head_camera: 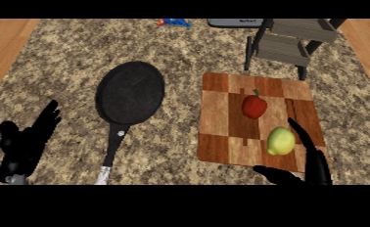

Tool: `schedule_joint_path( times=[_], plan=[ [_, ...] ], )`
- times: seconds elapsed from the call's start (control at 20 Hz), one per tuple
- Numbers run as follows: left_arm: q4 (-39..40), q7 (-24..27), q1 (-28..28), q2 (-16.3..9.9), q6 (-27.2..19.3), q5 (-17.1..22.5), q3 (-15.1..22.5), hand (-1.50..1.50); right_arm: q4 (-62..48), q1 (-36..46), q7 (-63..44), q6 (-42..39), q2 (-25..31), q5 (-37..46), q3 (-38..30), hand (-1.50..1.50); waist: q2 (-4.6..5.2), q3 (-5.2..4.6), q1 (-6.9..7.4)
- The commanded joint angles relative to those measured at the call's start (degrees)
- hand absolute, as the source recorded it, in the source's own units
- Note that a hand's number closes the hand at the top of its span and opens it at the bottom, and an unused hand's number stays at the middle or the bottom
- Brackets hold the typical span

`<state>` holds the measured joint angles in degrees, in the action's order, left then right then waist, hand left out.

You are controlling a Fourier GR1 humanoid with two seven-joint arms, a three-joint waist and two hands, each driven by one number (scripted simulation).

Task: Pick the lemon from the cutting board and place it in the tiered basket

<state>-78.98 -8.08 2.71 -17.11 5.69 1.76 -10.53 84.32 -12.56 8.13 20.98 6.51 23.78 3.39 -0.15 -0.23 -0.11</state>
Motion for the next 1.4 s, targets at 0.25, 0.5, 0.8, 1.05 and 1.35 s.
schedule_joint_path(
  times=[0.25,0.5,0.8,1.05,1.35],
  plan=[
    [0.63,1.09,0.8,2.7,-0.49,-2.13,0.51,0.0,-0.27,1.81,6.49,8.12,-4.94,3.37,1.13,1.5,0.12,0.23,0.04],
    [-1.85,-0.34,1.76,2.67,-0.49,-2.61,-0.08,0.0,1.31,-1.18,11.09,8.9,-4.67,-2.62,-3.19,1.5,0.1,0.24,0.01],
    [-2.59,-1.05,0.69,1.51,1.14,-1.75,-0.03,0.0,7.79,-2.09,-8.69,10.39,-5.68,18.33,10.04,1.5,0.54,-0.49,2.73],
    [-2.58,-1.58,-2.06,0.92,2.22,-2.13,1.22,0.0,6.1,2.96,-16.36,3.68,-4.8,27.2,13.39,1.5,1.29,-1.56,5.04],
    [-1.23,-2.27,-1.61,0.54,1.95,-2.56,0.86,0.0,12.92,12.82,-31.89,-1.03,-6.48,40.4,13.46,1.5,-0.23,-1.42,3.22]
  ],
)
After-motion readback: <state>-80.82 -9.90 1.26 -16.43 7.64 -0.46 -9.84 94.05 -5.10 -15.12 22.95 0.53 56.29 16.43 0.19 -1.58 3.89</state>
